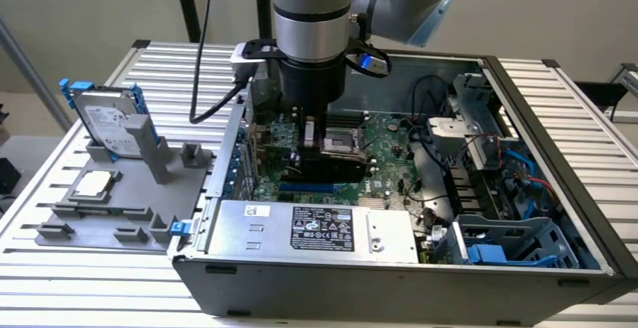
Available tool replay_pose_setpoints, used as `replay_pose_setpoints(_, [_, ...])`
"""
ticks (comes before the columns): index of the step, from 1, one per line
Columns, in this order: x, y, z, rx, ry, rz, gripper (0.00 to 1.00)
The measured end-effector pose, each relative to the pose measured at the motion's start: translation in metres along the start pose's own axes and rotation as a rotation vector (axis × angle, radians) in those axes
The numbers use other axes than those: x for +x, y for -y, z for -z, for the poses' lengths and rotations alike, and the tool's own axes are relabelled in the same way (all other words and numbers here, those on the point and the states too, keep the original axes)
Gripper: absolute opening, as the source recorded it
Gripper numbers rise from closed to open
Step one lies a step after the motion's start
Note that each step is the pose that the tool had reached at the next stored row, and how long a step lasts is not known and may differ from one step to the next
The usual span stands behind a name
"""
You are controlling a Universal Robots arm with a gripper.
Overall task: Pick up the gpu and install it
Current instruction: 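Insert the gpu into the slot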
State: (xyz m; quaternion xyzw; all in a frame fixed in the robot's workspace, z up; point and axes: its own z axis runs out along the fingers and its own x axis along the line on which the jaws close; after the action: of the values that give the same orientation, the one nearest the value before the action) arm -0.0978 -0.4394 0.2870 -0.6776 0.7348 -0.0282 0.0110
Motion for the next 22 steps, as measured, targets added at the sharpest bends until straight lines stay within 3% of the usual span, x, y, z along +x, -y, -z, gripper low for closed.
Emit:
replay_pose_setpoints(18, [0.0001,-0.0011,-0.0024,0.0001,0.0,0.003,0.26])
replay_pose_setpoints(22, [0.001,-0.0021,-0.0024,-0.0001,0.0034,0.007,0.26])
